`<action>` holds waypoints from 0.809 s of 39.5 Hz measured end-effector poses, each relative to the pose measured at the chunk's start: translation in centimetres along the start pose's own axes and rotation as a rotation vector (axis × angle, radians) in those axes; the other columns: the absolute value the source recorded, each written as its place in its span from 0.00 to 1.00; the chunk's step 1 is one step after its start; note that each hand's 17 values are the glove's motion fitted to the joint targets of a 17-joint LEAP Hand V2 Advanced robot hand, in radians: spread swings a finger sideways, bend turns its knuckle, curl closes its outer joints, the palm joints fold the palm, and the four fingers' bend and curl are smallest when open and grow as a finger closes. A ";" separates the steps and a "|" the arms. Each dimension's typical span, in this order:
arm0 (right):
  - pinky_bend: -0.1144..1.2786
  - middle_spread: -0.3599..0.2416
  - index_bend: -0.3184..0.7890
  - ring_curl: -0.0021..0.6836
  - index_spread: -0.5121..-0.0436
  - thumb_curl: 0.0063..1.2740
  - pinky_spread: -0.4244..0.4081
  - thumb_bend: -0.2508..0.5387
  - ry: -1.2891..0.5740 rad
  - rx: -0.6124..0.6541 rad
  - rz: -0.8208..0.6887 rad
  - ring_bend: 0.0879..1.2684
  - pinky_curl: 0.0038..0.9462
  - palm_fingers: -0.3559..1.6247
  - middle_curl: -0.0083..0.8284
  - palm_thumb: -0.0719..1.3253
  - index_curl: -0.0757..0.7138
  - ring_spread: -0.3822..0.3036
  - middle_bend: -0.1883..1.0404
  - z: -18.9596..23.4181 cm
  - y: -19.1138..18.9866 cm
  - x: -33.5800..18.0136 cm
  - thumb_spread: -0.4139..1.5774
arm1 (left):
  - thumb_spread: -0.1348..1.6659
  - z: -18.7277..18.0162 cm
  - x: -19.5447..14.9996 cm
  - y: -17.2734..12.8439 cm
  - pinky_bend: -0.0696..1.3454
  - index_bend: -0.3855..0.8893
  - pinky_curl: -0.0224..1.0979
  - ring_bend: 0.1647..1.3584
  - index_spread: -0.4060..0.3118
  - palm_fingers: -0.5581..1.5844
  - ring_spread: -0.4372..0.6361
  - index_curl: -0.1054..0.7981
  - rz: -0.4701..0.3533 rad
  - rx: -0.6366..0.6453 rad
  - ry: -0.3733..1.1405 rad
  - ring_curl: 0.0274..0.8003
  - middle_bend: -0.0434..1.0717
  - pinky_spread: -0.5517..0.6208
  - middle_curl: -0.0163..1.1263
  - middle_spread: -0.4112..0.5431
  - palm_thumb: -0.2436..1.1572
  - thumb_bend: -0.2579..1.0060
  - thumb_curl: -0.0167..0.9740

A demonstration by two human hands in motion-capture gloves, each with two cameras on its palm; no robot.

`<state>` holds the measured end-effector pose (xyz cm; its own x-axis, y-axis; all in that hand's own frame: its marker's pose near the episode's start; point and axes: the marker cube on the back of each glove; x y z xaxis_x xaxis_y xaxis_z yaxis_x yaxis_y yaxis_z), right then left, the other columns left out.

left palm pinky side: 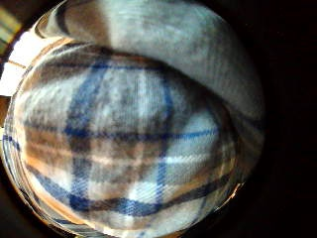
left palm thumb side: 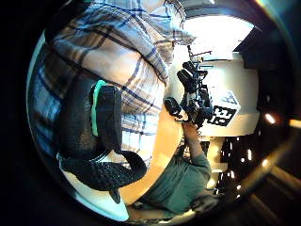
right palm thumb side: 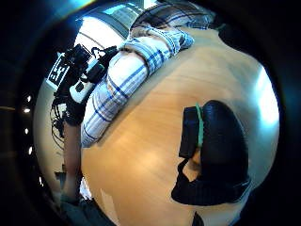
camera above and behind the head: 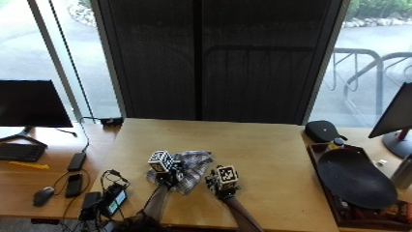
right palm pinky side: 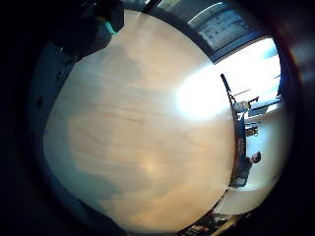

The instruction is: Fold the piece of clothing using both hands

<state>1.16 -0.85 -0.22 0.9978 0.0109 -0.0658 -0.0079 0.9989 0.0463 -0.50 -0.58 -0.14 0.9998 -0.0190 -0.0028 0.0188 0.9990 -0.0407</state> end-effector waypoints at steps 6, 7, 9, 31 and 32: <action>0.48 0.58 0.44 0.44 0.40 0.25 0.80 0.63 -0.010 -0.029 0.007 0.28 0.34 0.40 0.28 0.40 0.51 0.60 0.28 0.1 0.4 0.0 0.91 | 0.82 0.1 0.2 0.2 0.18 0.42 0.19 0.26 0.41 0.44 0.57 0.44 0.005 -0.013 0.032 0.34 0.33 0.84 0.35 0.39 0.36 0.25 0.27; 0.48 0.59 0.44 0.44 0.40 0.25 0.80 0.63 -0.017 -0.032 0.006 0.28 0.34 0.40 0.28 0.40 0.51 0.60 0.28 0.1 0.5 -0.1 0.91 | 0.83 0.1 0.2 0.0 0.18 0.42 0.20 0.26 0.41 0.44 0.57 0.44 0.014 0.001 0.034 0.34 0.33 0.84 0.35 0.39 0.36 0.25 0.27; 0.48 0.59 0.44 0.45 0.40 0.25 0.80 0.62 -0.017 -0.038 0.005 0.28 0.34 0.40 0.29 0.41 0.51 0.60 0.27 0.1 0.5 0.0 0.91 | 0.83 0.1 0.0 -0.4 0.18 0.42 0.20 0.26 0.41 0.44 0.57 0.45 0.029 0.034 0.028 0.35 0.33 0.84 0.35 0.39 0.36 0.24 0.27; 0.48 0.60 0.44 0.48 0.40 0.28 0.80 0.54 -0.180 -0.012 -0.025 0.28 0.37 0.40 0.31 0.42 0.53 0.60 0.27 0.2 -0.5 -1.9 0.92 | 0.84 0.0 -0.5 -0.9 0.18 0.42 0.21 0.26 0.42 0.43 0.57 0.47 0.050 0.059 0.004 0.37 0.34 0.85 0.38 0.40 0.38 0.20 0.29; 0.48 0.60 0.44 0.48 0.40 0.28 0.80 0.54 -0.188 -0.012 -0.030 0.28 0.36 0.40 0.31 0.42 0.53 0.60 0.28 0.2 -0.5 -1.9 0.92 | 0.84 0.0 -0.5 -0.9 0.18 0.42 0.21 0.26 0.42 0.43 0.57 0.47 0.048 0.058 0.004 0.37 0.34 0.85 0.38 0.39 0.38 0.20 0.30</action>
<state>-0.76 -1.41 0.07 0.9924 -0.0261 0.1202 0.0220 0.9991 0.0352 -1.05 -1.52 -0.10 0.9996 0.0285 -0.0073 -0.0284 0.9994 0.0180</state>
